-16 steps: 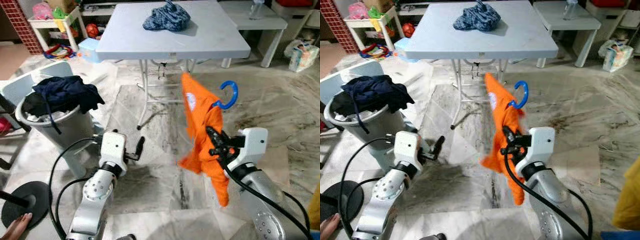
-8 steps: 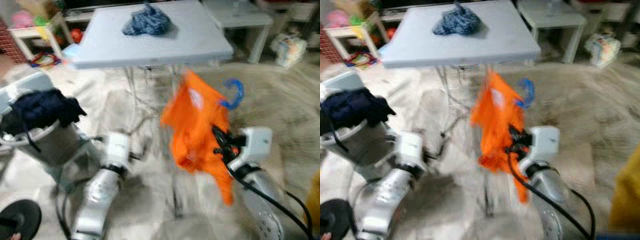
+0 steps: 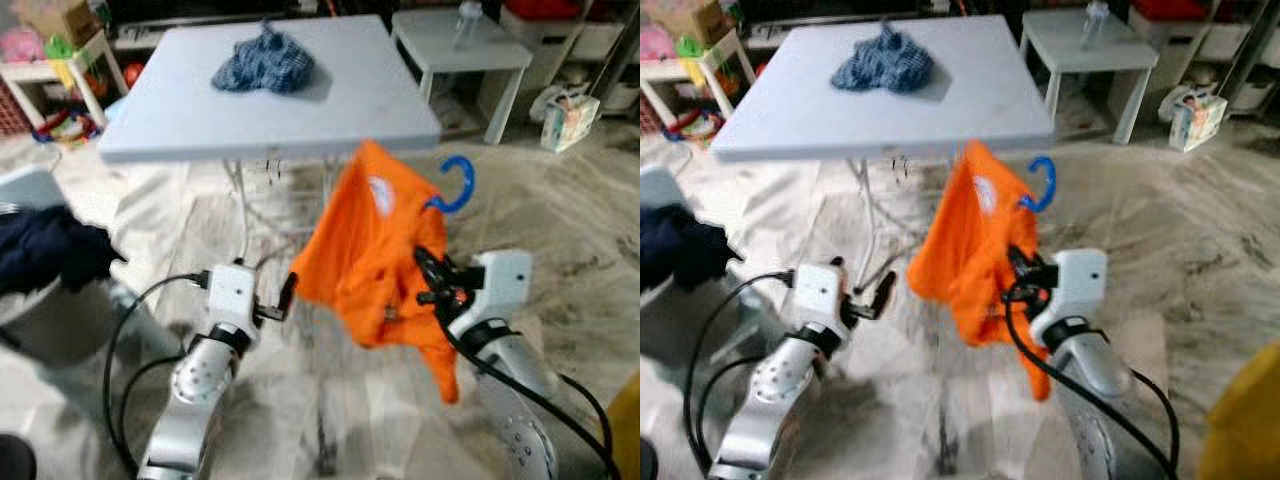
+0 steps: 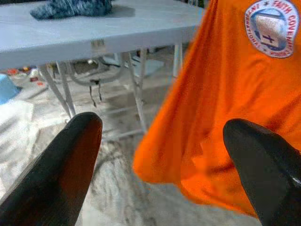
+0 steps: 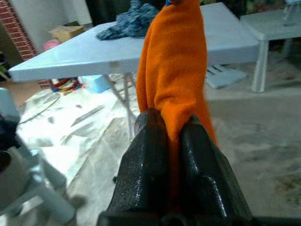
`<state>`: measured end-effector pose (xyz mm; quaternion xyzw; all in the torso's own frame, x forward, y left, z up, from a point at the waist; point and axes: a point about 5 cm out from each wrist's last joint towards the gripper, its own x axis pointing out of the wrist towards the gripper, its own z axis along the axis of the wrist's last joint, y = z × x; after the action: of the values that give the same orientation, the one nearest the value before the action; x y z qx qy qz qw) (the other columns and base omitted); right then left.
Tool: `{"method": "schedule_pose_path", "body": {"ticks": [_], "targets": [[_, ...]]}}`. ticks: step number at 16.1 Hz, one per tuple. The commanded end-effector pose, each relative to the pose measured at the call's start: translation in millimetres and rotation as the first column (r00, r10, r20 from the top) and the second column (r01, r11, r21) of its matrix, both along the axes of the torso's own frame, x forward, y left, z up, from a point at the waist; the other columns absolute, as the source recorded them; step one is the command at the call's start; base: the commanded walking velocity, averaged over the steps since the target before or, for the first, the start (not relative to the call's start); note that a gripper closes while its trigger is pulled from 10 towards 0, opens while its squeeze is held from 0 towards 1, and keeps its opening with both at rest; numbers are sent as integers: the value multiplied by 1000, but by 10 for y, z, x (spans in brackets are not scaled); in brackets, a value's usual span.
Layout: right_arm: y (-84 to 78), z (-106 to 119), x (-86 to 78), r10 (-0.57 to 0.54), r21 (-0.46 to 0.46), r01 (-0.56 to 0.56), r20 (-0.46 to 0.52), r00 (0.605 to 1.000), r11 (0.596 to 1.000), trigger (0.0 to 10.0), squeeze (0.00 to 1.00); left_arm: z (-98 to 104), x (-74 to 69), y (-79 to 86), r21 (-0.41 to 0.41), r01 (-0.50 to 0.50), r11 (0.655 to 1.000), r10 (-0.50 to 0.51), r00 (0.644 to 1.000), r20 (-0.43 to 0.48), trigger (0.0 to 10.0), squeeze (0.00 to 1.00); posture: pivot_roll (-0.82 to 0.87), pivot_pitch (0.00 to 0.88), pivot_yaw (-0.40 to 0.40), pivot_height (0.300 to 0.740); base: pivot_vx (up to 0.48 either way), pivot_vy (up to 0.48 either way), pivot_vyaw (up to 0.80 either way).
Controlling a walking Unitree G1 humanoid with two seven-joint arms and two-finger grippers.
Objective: Hang hanger
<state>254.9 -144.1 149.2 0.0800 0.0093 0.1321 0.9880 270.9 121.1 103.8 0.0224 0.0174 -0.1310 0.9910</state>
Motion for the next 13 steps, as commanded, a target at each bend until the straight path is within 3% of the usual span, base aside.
{"method": "schedule_pose_path", "body": {"ticks": [1,9,13], "targets": [[88,102,3,29,23,-30,56,998,999,10000,0,-25,1,113,26,-47,999,47,999,-20,10000,0,-3,110,-8,740,0,322,0],[69,56,17,14,16,-15,42,999,1000,10000,0,-30,-11,60,-27,-59,998,58,998,-40,10000,0,-5,108,-7,740,0,0,0],[74,44,15,12,13,-13,36,999,1000,10000,0,-36,-7,52,-32,-55,998,53,997,-54,10000,0,-6,110,-7,740,0,305,0]]}}
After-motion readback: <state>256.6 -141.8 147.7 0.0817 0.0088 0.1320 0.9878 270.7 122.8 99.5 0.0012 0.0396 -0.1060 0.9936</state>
